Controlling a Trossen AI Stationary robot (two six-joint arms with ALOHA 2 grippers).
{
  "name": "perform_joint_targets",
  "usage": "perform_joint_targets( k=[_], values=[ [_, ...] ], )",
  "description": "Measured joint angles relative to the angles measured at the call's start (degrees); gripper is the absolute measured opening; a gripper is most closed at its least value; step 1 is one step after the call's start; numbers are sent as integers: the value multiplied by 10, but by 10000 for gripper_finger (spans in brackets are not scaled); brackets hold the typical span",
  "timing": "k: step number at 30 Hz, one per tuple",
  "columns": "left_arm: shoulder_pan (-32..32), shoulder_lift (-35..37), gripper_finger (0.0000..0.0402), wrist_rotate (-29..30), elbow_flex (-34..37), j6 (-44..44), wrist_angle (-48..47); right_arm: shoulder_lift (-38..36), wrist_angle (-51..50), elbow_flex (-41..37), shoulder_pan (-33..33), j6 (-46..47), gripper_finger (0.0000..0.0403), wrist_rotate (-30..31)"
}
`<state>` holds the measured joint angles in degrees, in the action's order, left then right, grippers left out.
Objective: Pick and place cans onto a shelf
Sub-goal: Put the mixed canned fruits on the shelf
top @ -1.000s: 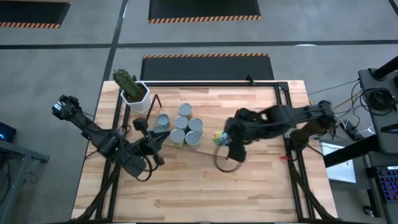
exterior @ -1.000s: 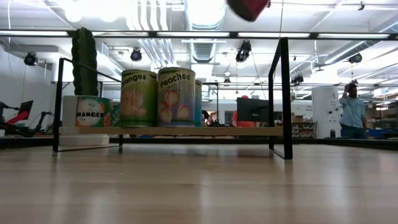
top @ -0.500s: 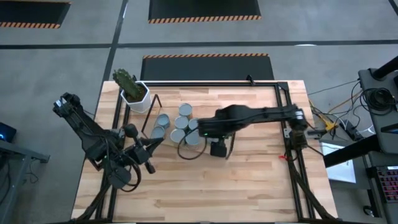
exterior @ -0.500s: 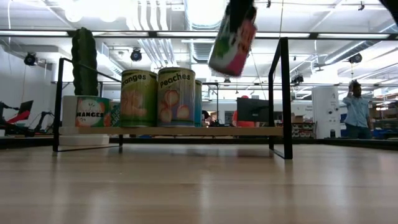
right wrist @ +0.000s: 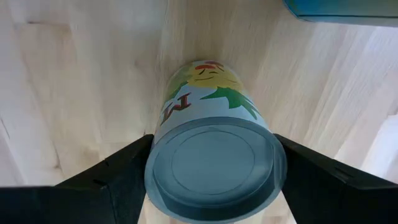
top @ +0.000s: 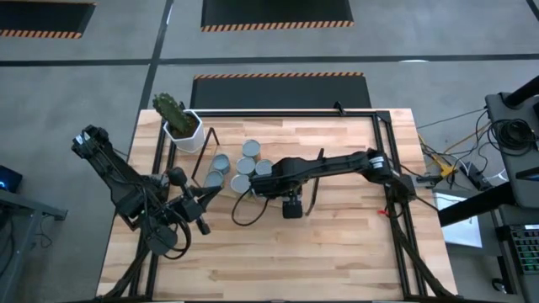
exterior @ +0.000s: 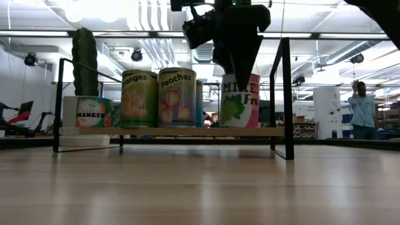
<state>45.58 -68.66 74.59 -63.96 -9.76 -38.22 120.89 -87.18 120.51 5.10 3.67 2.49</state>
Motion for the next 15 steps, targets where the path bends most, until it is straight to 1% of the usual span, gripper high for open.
perform_joint_targets(
  k=[8,15],
  values=[
    [0,0,0,0,0,0,0,0,17,-4,-1,-12,294,0],
    [0,0,0,0,0,0,0,0,28,-5,0,-14,330,1]
  ],
)
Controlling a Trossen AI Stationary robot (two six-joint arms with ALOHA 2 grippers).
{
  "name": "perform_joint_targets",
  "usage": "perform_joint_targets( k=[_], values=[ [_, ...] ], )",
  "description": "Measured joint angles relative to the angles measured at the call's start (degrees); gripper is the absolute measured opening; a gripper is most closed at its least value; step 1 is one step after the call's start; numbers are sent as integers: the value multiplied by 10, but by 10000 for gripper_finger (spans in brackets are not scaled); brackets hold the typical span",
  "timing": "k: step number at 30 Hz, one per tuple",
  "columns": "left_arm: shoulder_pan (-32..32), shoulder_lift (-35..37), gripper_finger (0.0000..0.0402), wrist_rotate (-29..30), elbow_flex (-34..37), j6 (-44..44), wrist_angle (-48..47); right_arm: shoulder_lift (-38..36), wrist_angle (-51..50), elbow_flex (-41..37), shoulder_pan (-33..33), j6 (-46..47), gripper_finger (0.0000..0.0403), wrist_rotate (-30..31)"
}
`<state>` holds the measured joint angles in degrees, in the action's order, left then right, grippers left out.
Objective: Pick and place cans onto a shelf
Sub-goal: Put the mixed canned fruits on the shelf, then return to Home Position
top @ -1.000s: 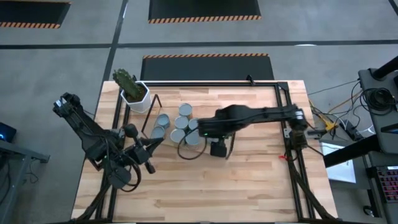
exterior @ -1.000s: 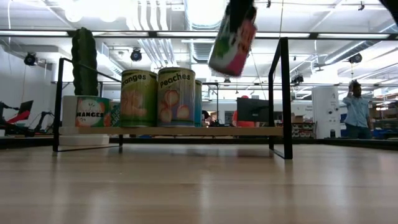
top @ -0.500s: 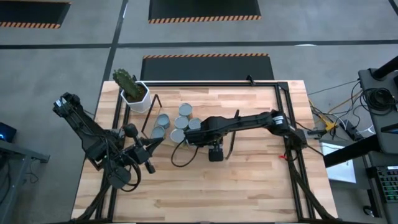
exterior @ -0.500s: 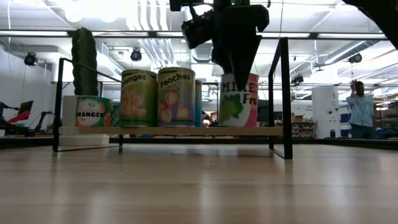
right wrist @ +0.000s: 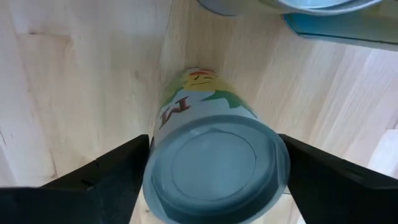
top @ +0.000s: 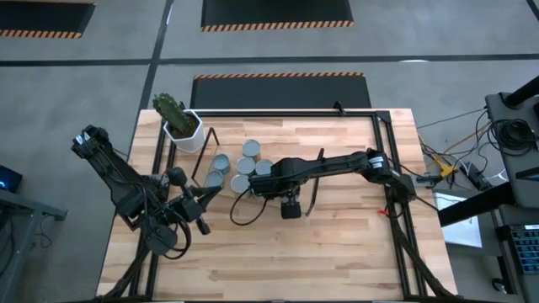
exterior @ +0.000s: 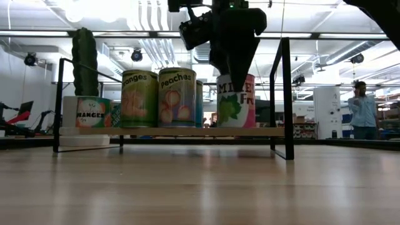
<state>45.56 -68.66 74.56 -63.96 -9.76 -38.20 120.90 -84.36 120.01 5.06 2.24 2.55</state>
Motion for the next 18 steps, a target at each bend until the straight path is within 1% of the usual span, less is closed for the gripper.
perform_joint_targets(
  k=[5,8,12,14,18],
  values=[
    [0,0,0,0,0,0,0,-2,-12,2,0,2,351,0],
    [0,0,0,0,0,0,0,-9,-24,18,2,13,356,0],
    [0,0,0,0,0,0,0,-41,-23,28,11,31,356,8],
    [0,0,0,-1,0,0,0,-64,-13,25,22,37,356,34],
    [2,0,0,-2,0,0,-3,-131,39,-1,62,42,356,125]
  ],
)
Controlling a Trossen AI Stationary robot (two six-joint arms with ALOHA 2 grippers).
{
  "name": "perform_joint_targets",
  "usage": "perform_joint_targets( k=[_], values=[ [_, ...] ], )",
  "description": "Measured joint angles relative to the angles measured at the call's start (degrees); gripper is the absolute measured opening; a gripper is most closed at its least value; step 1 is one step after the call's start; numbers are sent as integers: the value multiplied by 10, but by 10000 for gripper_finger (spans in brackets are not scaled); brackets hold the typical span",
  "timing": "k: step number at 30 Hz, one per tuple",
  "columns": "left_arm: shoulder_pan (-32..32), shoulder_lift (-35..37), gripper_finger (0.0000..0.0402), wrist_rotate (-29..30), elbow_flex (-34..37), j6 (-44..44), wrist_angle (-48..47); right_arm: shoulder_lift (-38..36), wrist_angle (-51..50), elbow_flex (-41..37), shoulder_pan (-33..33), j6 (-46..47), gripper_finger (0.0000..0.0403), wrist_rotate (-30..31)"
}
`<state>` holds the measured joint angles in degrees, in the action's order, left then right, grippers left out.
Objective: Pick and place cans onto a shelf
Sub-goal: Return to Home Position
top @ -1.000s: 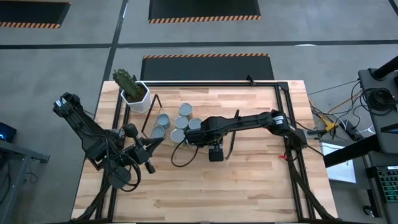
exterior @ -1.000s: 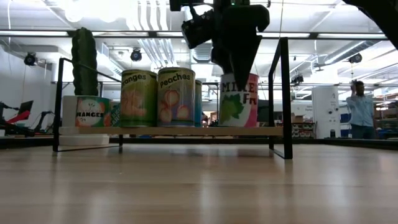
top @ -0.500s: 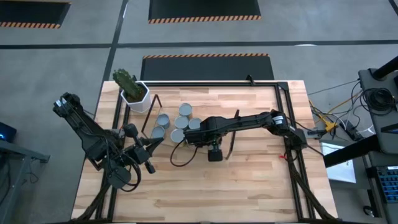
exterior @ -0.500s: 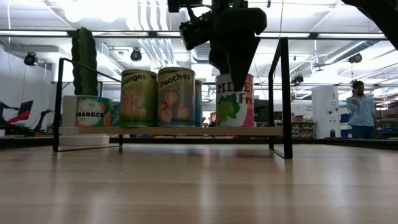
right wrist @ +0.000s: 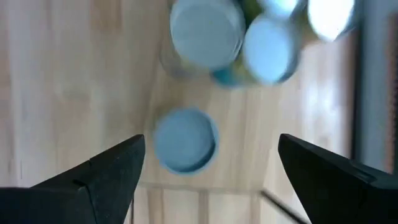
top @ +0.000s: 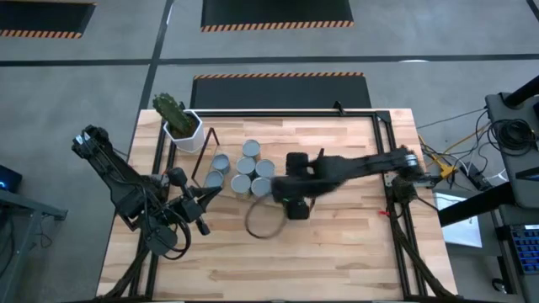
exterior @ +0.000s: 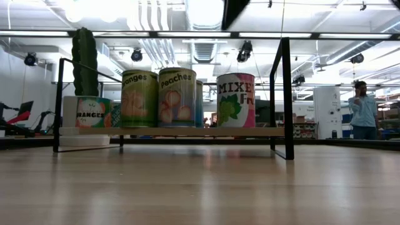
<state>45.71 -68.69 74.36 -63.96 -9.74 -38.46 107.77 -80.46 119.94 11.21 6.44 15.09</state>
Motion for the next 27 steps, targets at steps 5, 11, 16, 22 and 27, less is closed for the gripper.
perform_joint_targets(
  k=[5,11,16,22,27],
  values=[
    [8,0,0,-26,0,0,-5,-105,128,-88,75,-26,357,57],
    [19,0,0,-34,7,2,-20,-266,339,-272,161,-90,357,61],
    [20,0,0,-35,14,4,-26,-392,499,-448,185,-151,354,60],
    [20,0,0,-35,14,4,-25,-519,612,-610,181,-150,337,59],
    [20,0,0,-34,15,4,-26,-605,682,-713,180,-153,328,23]
  ],
)
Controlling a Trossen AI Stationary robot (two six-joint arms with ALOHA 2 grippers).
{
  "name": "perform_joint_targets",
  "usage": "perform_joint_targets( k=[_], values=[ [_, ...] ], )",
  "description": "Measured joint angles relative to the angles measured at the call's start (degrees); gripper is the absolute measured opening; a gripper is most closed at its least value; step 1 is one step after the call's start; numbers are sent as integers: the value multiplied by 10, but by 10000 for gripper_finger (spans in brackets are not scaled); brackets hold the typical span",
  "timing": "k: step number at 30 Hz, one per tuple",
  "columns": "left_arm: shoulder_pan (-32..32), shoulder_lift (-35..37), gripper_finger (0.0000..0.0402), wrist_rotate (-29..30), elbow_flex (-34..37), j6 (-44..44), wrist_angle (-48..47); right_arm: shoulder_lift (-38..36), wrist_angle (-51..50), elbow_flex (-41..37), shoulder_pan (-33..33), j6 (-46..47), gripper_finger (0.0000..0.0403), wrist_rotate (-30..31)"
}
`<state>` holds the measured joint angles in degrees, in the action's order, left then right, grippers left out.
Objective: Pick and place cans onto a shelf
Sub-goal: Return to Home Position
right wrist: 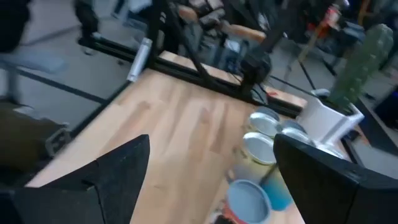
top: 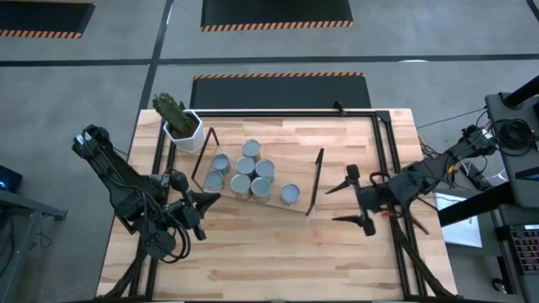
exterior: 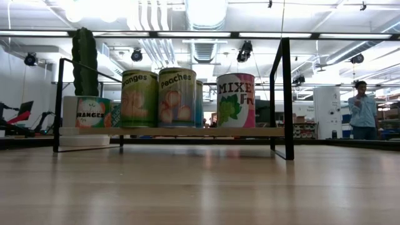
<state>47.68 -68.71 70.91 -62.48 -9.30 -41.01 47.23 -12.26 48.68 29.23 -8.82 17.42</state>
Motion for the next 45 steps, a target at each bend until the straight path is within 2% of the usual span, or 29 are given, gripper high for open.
perform_joint_targets(
  k=[6,13,31,45],
  values=[
    [0,0,0,0,4,-2,0,-72,54,-86,0,-26,327,-10],
    [0,0,0,0,10,-2,-1,-121,58,-137,0,-13,327,-9],
    [0,0,0,0,10,-2,-1,-187,87,-211,0,-37,327,-9],
    [0,-6,0,0,11,-5,-1,-241,59,-215,0,-55,327,-8]
  ],
)
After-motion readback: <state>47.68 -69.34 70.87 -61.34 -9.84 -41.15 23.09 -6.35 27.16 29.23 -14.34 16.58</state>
